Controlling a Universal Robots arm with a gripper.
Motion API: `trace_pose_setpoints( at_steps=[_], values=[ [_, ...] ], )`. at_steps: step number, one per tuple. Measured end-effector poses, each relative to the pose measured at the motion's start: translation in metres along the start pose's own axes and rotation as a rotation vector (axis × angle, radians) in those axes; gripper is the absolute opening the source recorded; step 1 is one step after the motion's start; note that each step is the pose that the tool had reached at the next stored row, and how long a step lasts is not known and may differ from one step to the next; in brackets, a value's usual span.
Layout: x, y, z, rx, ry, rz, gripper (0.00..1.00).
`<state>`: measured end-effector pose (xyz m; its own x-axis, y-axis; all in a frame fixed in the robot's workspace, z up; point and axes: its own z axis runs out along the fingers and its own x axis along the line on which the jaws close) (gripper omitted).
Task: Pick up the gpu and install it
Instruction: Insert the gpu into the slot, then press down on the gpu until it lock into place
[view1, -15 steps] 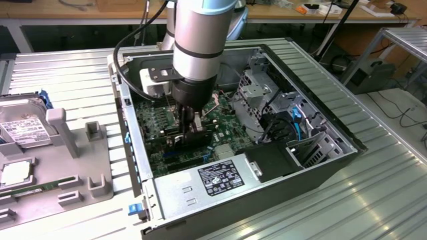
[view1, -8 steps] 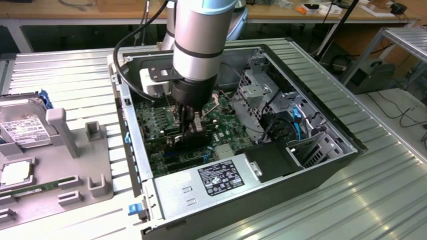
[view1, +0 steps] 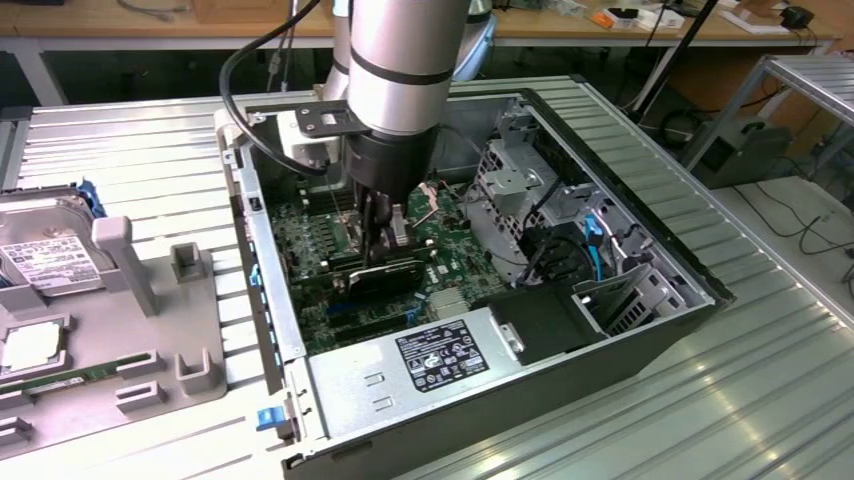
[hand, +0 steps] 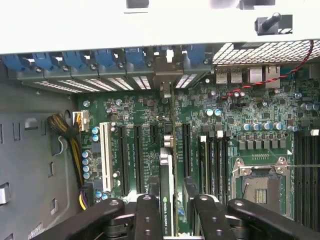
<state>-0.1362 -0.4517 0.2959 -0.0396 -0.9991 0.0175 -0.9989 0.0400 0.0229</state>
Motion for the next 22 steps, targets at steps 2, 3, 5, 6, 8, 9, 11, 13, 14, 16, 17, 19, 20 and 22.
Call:
trace_pose_setpoints(
  at_steps=[2,3,5,6,8,9,11,13,14,16,17,19,20,22],
  values=[
    [0.0,0.0,0.0,0.0,0.0,0.0,0.31],
    [0.0,0.0,0.0,0.0,0.0001,0.0,0.24],
    [0.0,0.0,0.0,-0.0001,0.0001,0.0,0.12],
    [0.0,0.0,0.0,0.0,0.0001,0.0,0.11],
    [0.0,0.0,0.0,-0.0001,0.0001,0.0,0.11],
    [0.0,0.0,-0.0001,-0.0001,0.0001,0.0,0.11],
    [0.0,0.0001,0.0,-0.0001,0.0001,0.0,0.11],
    [0.0,0.0001,-0.0001,-0.0001,0.0001,0.0,0.11],
    [0.0,0.0001,0.0,-0.0001,0.0001,0.0,0.11],
    [0.0,0.0001,0.0,-0.0001,0.0001,0.0,0.11],
    [0.0,0.0001,0.0,-0.0001,0.0001,0.0,0.11],
    [0.0,0.0002,0.0,-0.0001,0.0001,0.0,0.11],
    [0.0,0.0002,0.0,-0.0001,0.0001,0.0,0.11],
    [0.0,0.0002,0.0,-0.0001,0.0001,0.0,0.11]
  ],
)
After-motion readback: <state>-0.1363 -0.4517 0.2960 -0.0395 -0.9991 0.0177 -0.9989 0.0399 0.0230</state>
